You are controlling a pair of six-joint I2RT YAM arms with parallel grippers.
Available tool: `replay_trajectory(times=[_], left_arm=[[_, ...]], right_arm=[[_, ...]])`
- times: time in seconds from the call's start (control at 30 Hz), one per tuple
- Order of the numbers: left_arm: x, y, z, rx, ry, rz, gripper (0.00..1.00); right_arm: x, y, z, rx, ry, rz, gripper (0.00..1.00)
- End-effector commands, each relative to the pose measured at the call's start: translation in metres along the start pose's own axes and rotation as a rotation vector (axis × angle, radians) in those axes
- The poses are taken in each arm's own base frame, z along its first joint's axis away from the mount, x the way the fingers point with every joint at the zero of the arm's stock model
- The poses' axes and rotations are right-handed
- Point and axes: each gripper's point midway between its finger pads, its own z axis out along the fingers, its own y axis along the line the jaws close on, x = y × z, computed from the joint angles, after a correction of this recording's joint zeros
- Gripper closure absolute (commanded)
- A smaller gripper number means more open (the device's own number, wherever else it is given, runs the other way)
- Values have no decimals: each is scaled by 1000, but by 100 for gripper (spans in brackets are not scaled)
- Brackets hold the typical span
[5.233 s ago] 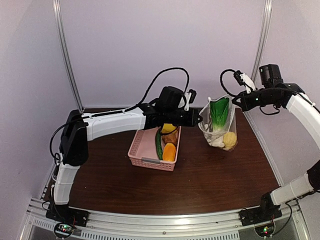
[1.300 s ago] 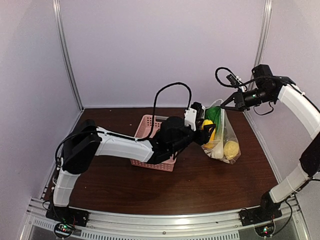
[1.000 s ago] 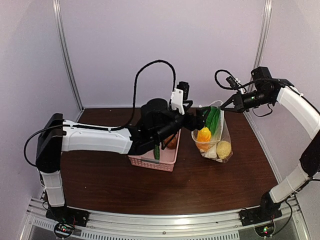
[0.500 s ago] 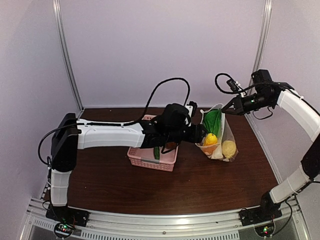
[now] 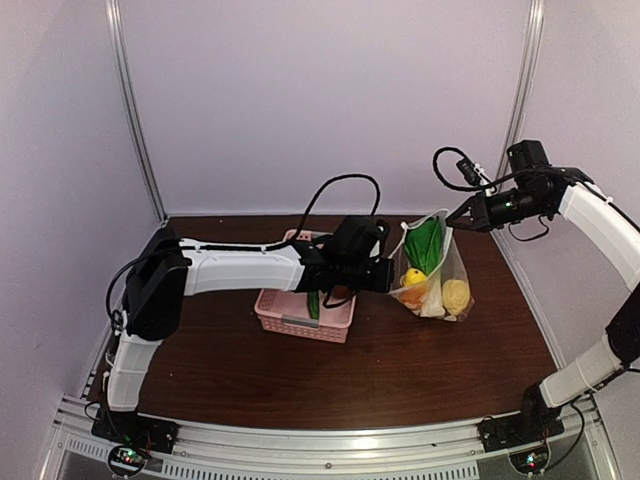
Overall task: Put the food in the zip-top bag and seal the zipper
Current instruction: Adjust the zipper food storage bag.
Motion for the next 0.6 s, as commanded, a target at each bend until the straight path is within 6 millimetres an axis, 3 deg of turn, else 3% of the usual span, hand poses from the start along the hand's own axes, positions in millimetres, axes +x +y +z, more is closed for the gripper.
replay_trajectory(times=[0.0,0.07,0.1,0.2,0.23,0.3,0.33,0.37,0.4,0.43,0.5,0.57], left_arm=[[-24,-16,-3,51,-46,14,100],[-41,-35,-13,112,-73,24,100],[-49,-55,-23,197,-77,32,100],[-79,-116,-70,410,-187,96,100],[-85,-125,-81,416,-242,141,100],[-96,-107,-77,270,-290,146,100],[-99,-104,-76,271,-245,122,100],[-96,-117,-81,345,-218,169,100],[-99,-105,-78,232,-283,201,100],[-94,-87,-65,130,-304,207,100],[-86,-84,-49,236,-185,172,100],[-86,-66,-37,168,-212,157,100]], right_arm=[[-8,-2,-9,49,-50,-55,100],[-8,-11,-10,103,-48,-63,100],[-9,-18,-12,149,-49,-70,100],[-12,-38,-21,286,-35,-107,100],[-12,-44,-24,332,-31,-115,100],[-12,-57,-29,412,-16,-123,100],[-12,-63,-31,448,-6,-121,100],[-10,-68,-33,473,7,-119,100],[-8,-69,-34,481,20,-122,100],[-8,-70,-35,484,25,-126,100],[-11,-68,-39,495,18,-132,100],[-20,-63,-49,503,-14,-146,100]])
